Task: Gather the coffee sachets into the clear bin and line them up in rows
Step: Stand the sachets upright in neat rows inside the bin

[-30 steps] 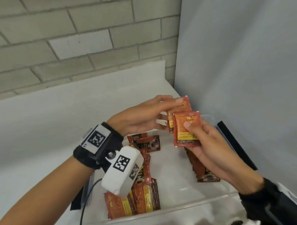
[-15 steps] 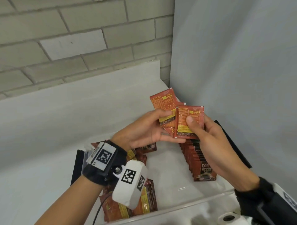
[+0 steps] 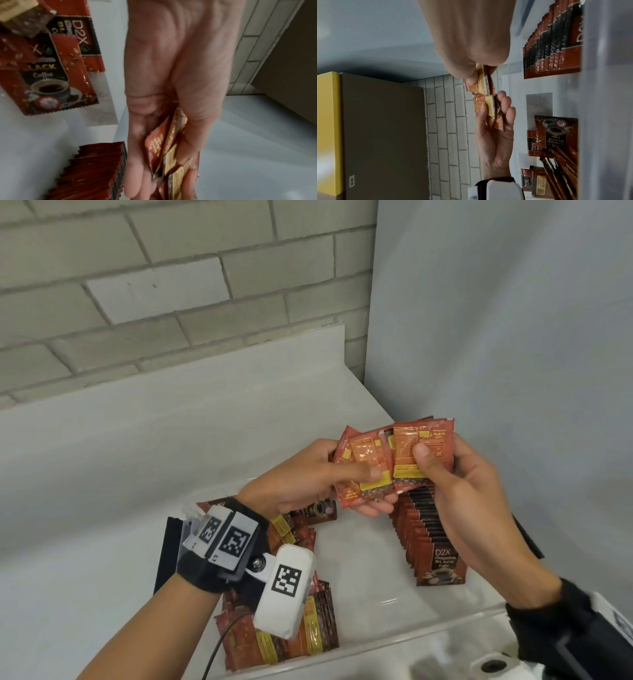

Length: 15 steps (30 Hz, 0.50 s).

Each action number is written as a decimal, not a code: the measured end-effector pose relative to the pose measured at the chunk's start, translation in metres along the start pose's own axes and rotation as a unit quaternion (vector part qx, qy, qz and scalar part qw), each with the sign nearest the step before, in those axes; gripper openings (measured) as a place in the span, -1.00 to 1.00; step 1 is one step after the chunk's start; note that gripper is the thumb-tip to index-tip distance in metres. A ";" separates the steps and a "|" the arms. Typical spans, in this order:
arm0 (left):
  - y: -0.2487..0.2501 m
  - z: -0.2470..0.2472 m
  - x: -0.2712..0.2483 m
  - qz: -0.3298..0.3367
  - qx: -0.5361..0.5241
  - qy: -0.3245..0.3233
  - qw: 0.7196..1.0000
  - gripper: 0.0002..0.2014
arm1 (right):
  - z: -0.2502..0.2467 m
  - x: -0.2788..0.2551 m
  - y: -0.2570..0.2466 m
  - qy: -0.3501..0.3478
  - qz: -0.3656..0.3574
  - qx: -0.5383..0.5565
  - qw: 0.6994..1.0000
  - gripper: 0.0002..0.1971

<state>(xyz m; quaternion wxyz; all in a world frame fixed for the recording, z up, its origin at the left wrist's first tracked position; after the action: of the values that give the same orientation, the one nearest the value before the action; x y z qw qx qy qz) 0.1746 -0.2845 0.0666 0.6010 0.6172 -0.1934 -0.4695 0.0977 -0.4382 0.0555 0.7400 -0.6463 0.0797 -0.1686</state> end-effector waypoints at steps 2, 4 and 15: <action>0.000 0.000 -0.001 -0.017 0.019 0.008 1.000 -0.74 | 0.002 0.000 0.001 -0.019 0.005 -0.017 1.000 -0.74; 0.000 0.002 -0.002 -0.026 0.028 0.012 0.999 -0.70 | 0.005 -0.001 0.002 -0.048 0.014 -0.030 0.998 -0.74; 0.000 -0.001 -0.008 -0.009 -0.019 -0.080 0.997 -0.41 | 0.000 0.001 0.003 0.007 -0.020 -0.012 1.000 -0.76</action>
<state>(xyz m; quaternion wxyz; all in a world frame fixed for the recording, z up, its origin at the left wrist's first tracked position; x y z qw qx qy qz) 0.1714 -0.2777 0.0693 0.5911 0.5675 -0.2267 -0.5264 0.0989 -0.4386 0.0531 0.7281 -0.6553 0.0740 -0.1871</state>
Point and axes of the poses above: each hand's wrist, its own x-axis towards the middle knuckle, its own z-axis out of the palm, y = z × x, the point moved 3 cm from there along x, towards the middle knuckle, and after that the axes turned 4 degrees about -z, right-handed, at the moved point
